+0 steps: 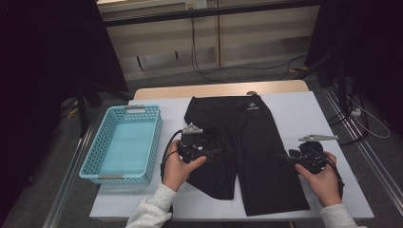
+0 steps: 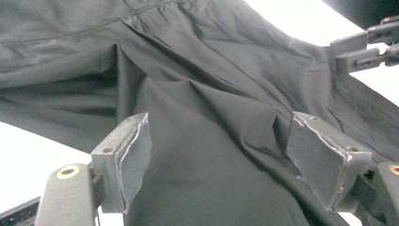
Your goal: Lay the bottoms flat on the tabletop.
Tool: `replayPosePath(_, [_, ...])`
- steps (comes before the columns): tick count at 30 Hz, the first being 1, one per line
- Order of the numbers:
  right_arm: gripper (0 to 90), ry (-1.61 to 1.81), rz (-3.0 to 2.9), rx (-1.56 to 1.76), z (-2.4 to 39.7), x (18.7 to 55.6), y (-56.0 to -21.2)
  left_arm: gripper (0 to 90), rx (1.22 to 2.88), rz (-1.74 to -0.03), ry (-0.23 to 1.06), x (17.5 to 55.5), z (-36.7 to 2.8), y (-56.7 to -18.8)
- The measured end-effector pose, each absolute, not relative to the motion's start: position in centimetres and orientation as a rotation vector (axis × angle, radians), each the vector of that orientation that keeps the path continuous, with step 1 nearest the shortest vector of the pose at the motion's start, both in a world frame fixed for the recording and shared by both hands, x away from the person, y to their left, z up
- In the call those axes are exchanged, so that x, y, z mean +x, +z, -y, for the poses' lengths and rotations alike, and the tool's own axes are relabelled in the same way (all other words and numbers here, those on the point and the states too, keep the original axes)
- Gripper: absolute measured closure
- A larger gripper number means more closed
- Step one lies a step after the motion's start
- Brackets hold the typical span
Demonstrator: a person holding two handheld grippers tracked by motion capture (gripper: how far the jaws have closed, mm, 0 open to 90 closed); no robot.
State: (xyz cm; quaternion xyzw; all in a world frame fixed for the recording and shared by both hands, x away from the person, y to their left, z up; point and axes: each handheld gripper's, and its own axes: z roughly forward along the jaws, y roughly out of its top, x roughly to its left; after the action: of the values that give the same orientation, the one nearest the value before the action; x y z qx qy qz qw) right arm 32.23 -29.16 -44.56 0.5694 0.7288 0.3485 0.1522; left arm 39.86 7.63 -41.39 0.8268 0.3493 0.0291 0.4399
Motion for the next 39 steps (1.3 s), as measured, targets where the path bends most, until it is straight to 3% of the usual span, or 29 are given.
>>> replayPosePath(1, [54.8, 0.979, -2.107, 1.641, 29.1, 32.3, -44.8, 23.1, 2.052, -0.869, 0.075, 39.9, -7.7, -41.4])
replayPosePath(3, [73.1, 0.937, -2.117, 1.619, 29.0, 32.3, -45.1, 23.1, 2.052, -0.872, 0.075, 39.9, -7.7, -41.4])
replayPosePath(6, [87.1, 0.931, -2.146, 1.642, 29.4, 32.3, -44.9, 23.0, 2.044, -0.874, 0.075, 39.9, -7.8, -41.3])
replayPosePath(12, [88.5, 0.957, -2.169, 1.661, 30.0, 31.1, -44.7, 23.0, 2.044, -0.878, 0.069, 40.0, -8.1, -41.3])
replayPosePath(18, [62.1, 0.957, -2.156, 1.628, 30.1, 31.2, -44.5, 22.7, 2.051, -0.878, 0.066, 39.9, -7.9, -41.4])
replayPosePath(22, [51.2, 1.015, -2.106, 1.595, 30.3, 32.5, -43.9, 22.0, 2.068, -0.882, 0.080, 40.0, -8.0, -41.5])
replayPosePath(32, [41.6, 1.038, -2.031, 1.665, 31.2, 38.2, -45.6, 19.8, 2.105, -0.904, 0.119, 40.0, -8.5, -41.9])
replayPosePath(39, [42.5, 1.075, -1.988, 1.719, 31.9, 42.6, -45.7, 19.8, 2.114, -0.921, 0.135, 40.1, -9.1, -42.0])
